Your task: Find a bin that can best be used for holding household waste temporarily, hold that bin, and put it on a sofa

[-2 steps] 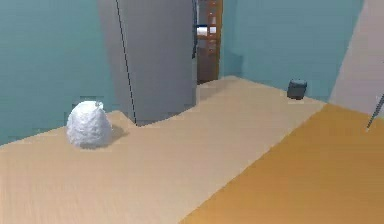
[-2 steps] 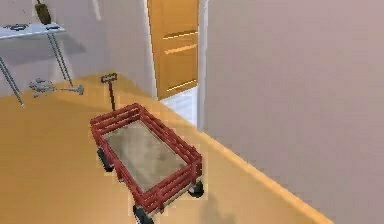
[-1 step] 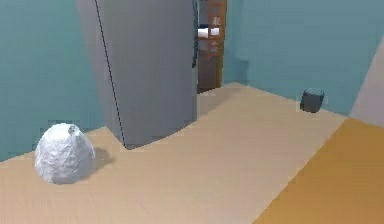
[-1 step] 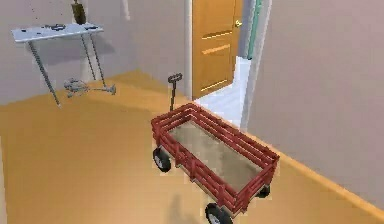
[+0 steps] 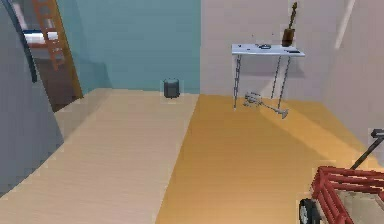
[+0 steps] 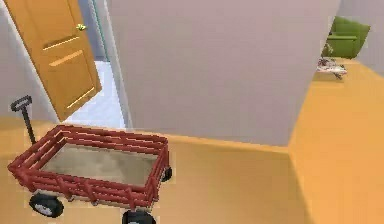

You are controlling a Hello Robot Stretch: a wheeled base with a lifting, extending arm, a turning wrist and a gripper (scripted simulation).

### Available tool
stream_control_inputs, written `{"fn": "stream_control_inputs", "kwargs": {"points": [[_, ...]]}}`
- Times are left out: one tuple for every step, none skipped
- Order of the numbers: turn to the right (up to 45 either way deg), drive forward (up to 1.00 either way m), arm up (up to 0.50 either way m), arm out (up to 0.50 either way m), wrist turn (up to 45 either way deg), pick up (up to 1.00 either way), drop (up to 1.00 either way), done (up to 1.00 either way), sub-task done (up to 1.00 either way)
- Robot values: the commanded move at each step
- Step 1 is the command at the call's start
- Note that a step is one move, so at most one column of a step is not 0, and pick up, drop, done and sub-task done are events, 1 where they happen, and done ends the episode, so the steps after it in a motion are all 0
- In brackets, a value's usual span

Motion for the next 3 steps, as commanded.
{"fn": "stream_control_inputs", "kwargs": {"points": [[0.0, 1.00, 0.00, 0.00, 0.0, 0.00, 0.00, 0.00, 0.00], [0.0, 1.00, 0.00, 0.00, 0.0, 0.00, 0.00, 0.00, 0.00], [0.0, 0.60, 0.00, 0.00, 0.0, 0.00, 0.00, 0.00, 0.00]]}}
